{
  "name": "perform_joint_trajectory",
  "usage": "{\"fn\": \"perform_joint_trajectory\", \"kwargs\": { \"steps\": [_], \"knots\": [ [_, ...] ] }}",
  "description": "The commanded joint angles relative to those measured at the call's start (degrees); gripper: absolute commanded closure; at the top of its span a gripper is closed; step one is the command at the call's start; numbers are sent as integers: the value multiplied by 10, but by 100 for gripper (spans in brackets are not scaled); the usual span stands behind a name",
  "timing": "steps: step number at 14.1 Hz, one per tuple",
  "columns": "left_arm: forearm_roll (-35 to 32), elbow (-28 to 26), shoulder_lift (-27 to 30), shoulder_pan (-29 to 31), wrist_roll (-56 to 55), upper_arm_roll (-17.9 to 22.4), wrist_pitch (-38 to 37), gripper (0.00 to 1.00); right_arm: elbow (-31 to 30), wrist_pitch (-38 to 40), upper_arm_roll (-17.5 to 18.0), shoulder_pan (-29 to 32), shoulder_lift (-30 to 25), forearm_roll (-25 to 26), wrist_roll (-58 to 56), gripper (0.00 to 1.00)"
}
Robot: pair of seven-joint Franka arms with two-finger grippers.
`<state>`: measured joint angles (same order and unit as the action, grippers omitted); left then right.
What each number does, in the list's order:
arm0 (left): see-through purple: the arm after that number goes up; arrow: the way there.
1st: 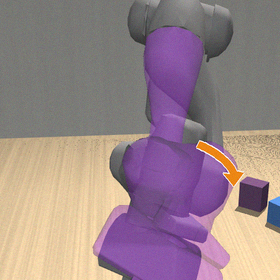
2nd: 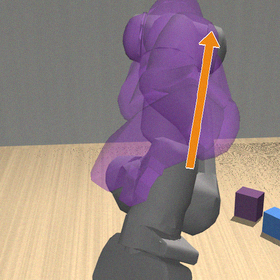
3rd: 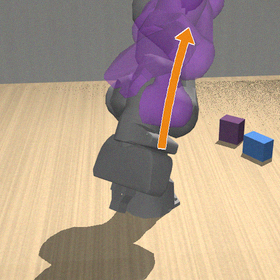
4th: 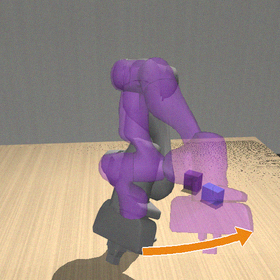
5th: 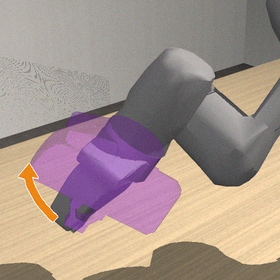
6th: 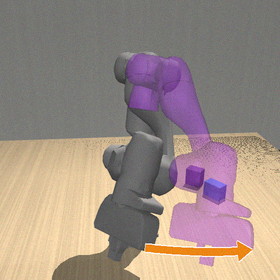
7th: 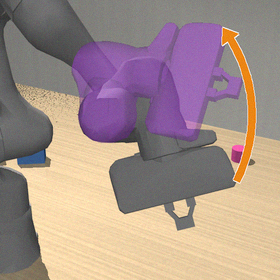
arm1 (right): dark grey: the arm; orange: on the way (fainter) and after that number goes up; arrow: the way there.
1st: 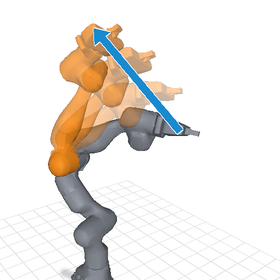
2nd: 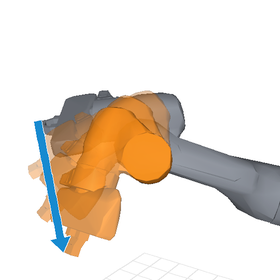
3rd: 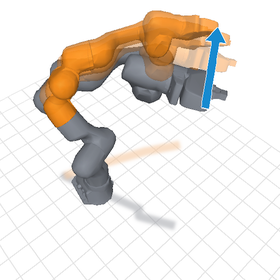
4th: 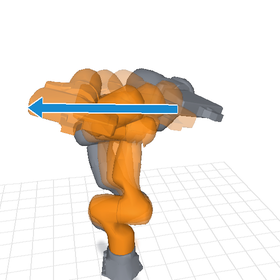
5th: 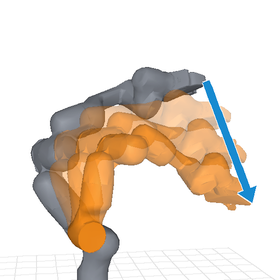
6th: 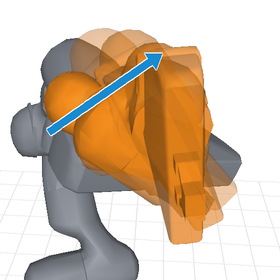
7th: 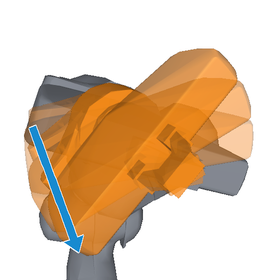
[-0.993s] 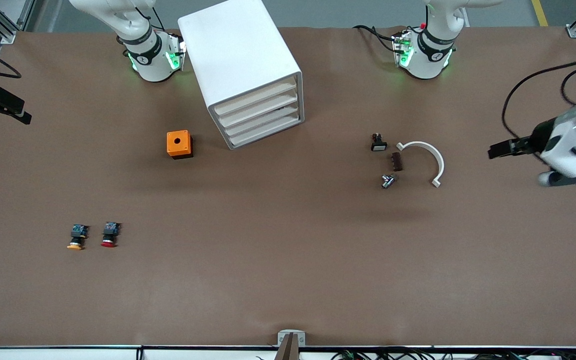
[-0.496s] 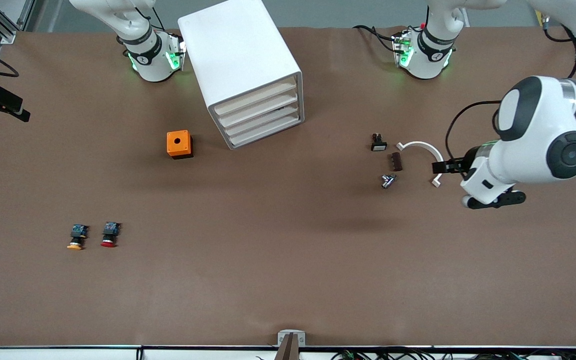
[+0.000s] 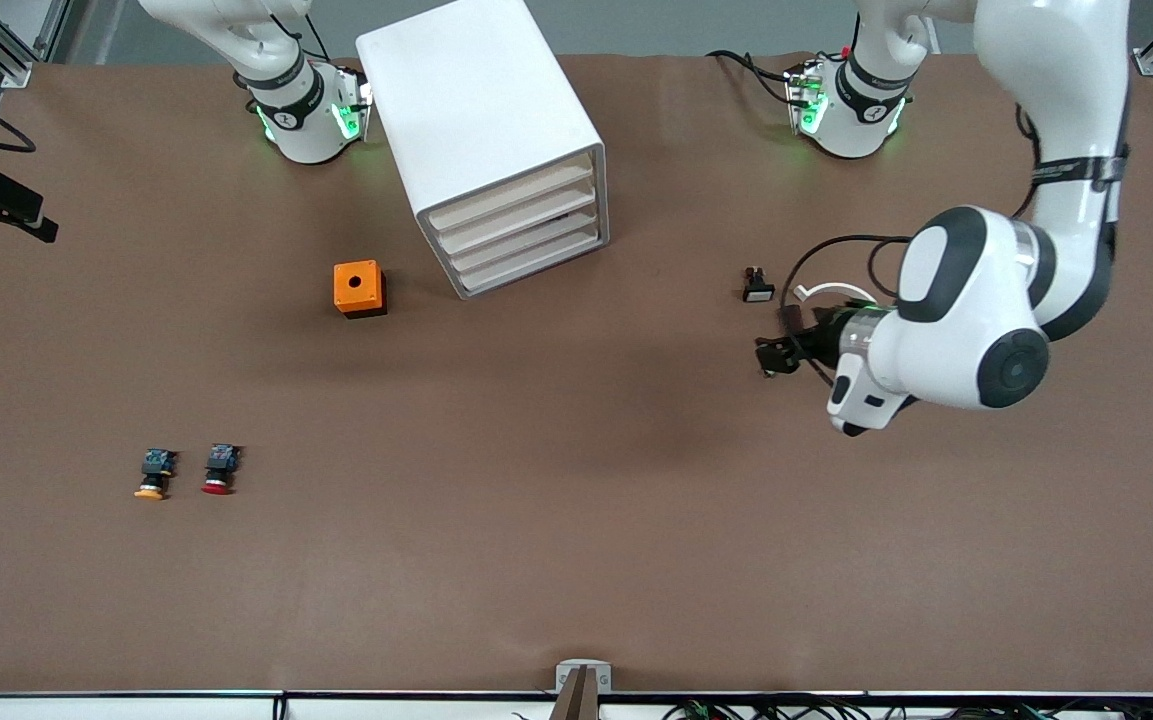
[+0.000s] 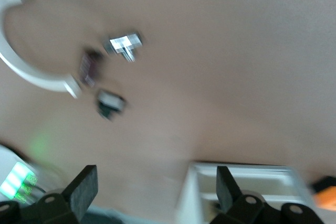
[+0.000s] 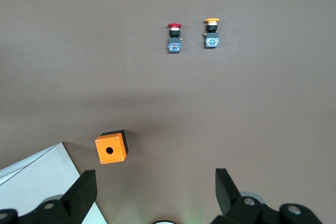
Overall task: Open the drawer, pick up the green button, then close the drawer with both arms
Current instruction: 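Reach the left gripper toward the white cabinet's drawer handle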
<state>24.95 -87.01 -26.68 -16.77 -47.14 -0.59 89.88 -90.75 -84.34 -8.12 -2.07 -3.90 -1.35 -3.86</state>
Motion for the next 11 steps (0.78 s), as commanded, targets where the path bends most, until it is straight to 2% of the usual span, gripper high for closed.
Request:
{"fn": "perform_joint_trajectory", "kwargs": {
  "steps": [1, 6, 9, 11],
  "knots": [
    [67, 45, -50, -9, -172, 0, -13, 1, -9, 1, 9, 13, -13, 6, -8, 0],
    [155, 54, -132, -5, -414, -47, -15, 1, -9, 1, 9, 13, -13, 9, -8, 0],
    [178, 54, -177, 1, -528, -93, -36, 1, -9, 0, 8, 14, -13, 10, -8, 0],
    [213, 53, -204, -1, -581, -99, -39, 1, -9, -1, 9, 14, -13, 10, -8, 0]
  ]
}}
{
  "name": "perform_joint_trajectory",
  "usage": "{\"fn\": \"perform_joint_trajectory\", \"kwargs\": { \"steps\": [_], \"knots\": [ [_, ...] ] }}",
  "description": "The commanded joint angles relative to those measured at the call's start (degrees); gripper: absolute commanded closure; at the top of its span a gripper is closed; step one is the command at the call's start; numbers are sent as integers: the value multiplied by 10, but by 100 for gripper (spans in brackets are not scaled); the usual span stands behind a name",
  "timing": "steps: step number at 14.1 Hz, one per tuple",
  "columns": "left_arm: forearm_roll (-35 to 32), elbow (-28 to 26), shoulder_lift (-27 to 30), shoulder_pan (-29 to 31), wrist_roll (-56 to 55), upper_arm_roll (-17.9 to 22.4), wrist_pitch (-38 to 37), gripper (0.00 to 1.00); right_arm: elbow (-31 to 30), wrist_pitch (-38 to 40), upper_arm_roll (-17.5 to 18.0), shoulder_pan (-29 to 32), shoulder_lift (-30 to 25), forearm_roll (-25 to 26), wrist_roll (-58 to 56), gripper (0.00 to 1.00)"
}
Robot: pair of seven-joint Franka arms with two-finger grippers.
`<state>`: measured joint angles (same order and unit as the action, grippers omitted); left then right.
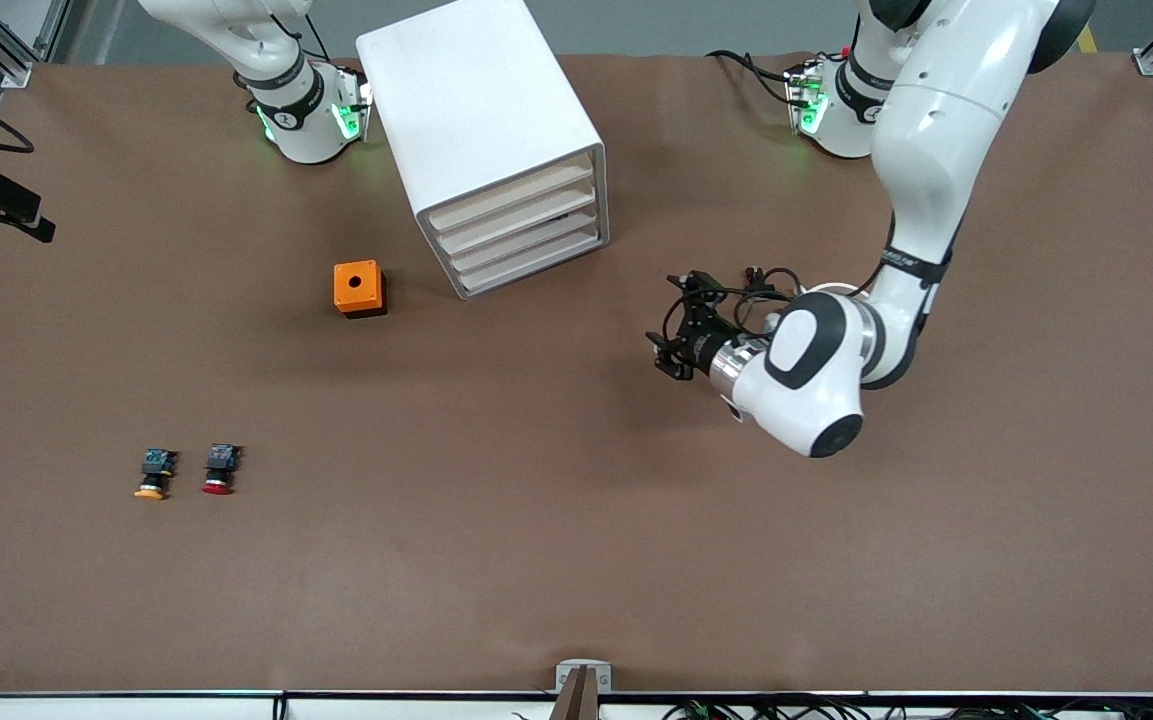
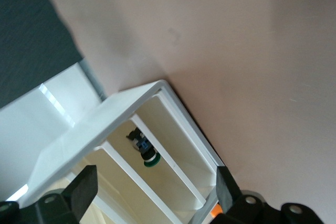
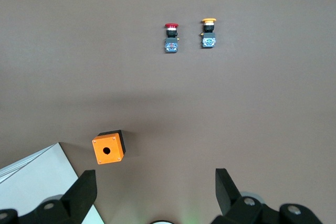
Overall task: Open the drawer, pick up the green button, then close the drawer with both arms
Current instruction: 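Reach the left gripper toward the white cabinet's drawer handle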
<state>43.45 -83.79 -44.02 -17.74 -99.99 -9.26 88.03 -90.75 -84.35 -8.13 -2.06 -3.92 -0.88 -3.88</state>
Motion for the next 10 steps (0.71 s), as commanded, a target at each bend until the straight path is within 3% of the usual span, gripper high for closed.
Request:
{"fn": "perform_joint_trajectory", "kwargs": {
  "steps": [1, 7, 10],
  "knots": [
    [39, 21, -45, 10, -82, -22, -22, 1, -9, -2, 9, 13, -13, 5, -8, 0],
    [55, 16, -90, -11, -171, -44, -32, 1, -9, -2, 9, 13, -14, 7, -8, 0],
    [70, 16, -102, -13, -213, -62, -37, 14, -9, -2, 9, 13, -14, 7, -8, 0]
  ]
}}
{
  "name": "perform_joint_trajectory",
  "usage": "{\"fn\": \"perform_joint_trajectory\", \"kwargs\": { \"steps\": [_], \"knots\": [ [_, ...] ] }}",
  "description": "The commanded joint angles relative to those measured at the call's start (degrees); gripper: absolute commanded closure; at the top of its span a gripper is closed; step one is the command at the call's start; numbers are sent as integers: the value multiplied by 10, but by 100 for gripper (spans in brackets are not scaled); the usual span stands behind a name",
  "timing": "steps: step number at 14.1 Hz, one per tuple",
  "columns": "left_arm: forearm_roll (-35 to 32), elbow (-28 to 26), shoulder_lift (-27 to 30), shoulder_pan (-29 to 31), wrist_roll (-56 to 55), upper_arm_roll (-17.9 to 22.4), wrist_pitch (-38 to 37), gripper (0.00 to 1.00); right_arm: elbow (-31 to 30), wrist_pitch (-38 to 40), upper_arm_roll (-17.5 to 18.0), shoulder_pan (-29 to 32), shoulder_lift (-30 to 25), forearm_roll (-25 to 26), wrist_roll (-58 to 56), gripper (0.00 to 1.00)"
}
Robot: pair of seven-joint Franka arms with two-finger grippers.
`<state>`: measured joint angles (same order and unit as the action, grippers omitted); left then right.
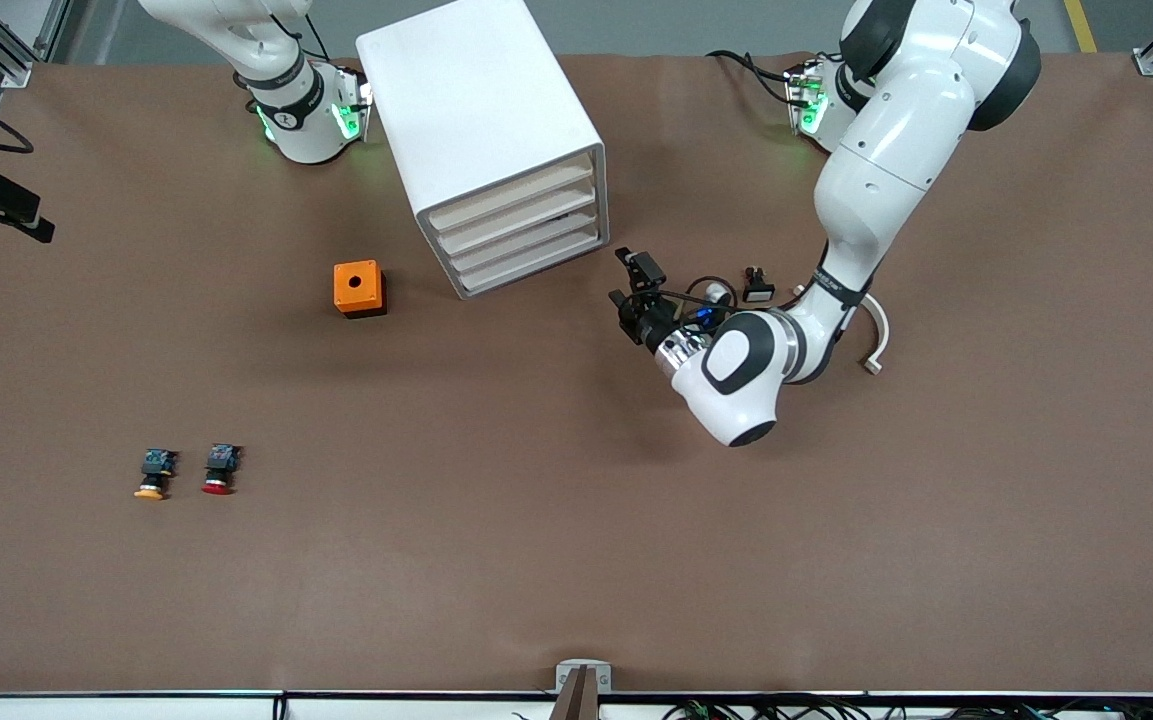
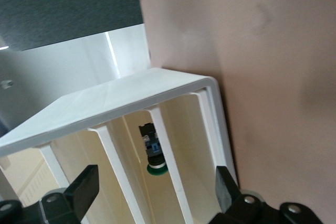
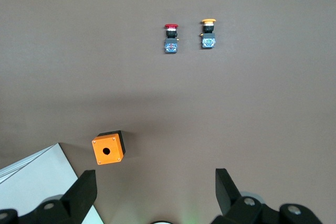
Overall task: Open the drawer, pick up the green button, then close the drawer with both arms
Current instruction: 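Reach the left gripper toward the white cabinet's drawer handle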
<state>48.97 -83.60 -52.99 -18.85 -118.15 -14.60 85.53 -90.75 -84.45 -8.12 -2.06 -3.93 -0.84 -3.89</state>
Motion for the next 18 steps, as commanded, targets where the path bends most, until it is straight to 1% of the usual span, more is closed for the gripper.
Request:
{"fn": "perform_joint_trajectory", "kwargs": {
  "steps": [1, 3, 4, 7, 12, 18],
  "knots": [
    [20, 15, -17, -7, -42, -10, -12, 20, -9, -3, 10, 13, -16, 7, -8, 0],
    [24, 15, -24, -14, -47, -10, -12, 35, -12, -3, 8, 14, -16, 7, -8, 0],
    [24, 16, -28, -16, -48, -10, -12, 40, -12, -2, 8, 14, -16, 7, -8, 0],
    [45, 17, -40, -22, -49, -10, -11, 49, -10, -3, 7, 14, -16, 7, -8, 0],
    [49, 17, -55, -40, -70, -10, -11, 50, -15, 1, 7, 19, -21, 8, -9, 0],
    [43, 14, -56, -66, -83, -10, -13, 52, -11, -1, 9, 19, -21, 9, -12, 0]
  ]
}}
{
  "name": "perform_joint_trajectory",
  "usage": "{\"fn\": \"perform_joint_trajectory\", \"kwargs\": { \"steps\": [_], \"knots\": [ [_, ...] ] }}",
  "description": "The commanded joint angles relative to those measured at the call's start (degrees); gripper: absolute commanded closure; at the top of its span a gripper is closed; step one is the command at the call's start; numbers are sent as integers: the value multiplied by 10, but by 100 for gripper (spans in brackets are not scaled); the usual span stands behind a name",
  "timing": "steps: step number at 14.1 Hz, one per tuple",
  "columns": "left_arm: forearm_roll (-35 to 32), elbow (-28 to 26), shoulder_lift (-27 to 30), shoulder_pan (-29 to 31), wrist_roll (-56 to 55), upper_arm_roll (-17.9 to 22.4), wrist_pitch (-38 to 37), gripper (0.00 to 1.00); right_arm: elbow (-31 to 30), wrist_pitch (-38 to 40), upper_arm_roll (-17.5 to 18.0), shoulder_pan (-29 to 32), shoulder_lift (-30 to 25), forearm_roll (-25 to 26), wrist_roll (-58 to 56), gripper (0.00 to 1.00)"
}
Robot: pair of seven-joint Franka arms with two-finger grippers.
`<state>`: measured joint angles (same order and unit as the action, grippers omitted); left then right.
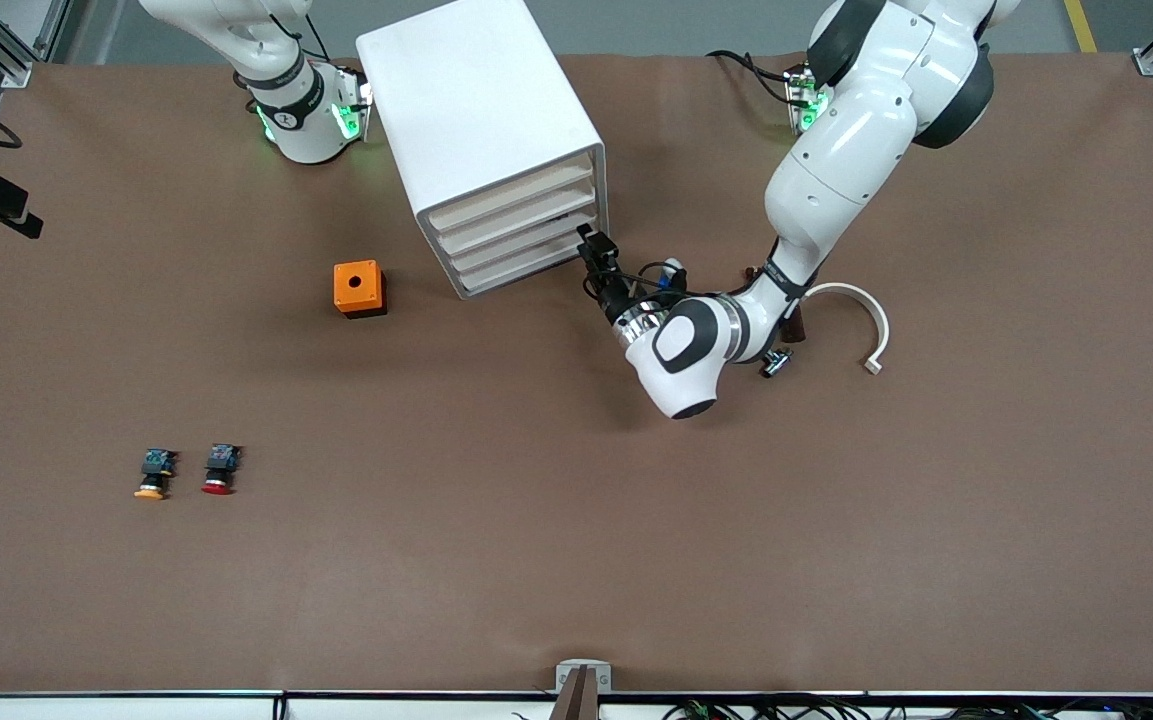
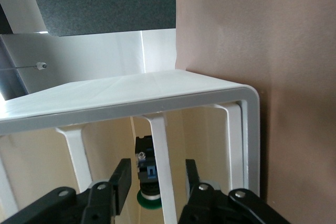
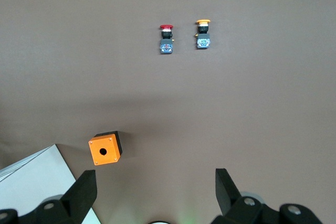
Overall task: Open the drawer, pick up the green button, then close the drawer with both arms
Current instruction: 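Close the left gripper on the drawer handle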
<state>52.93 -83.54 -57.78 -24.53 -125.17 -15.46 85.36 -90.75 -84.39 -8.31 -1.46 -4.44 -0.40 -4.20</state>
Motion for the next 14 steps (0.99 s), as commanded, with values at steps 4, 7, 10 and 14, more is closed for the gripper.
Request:
{"fn": "perform_joint_trajectory", "kwargs": {
  "steps": [4, 7, 10, 14],
  "knots": [
    [-1, 14, -10, -30, -13, 1, -12, 55, -15, 1, 11, 12, -20, 5, -9, 0],
    [-3, 11, -10, -38, -12, 2, -21, 63, -15, 2, 11, 12, -21, 3, -9, 0],
    [-4, 11, -10, -41, -12, 2, -27, 74, -15, -3, 13, 8, -20, 2, -9, 0],
    [-4, 11, -10, -40, -12, 6, -27, 83, -15, -4, 14, 8, -20, 2, -9, 0]
  ]
}}
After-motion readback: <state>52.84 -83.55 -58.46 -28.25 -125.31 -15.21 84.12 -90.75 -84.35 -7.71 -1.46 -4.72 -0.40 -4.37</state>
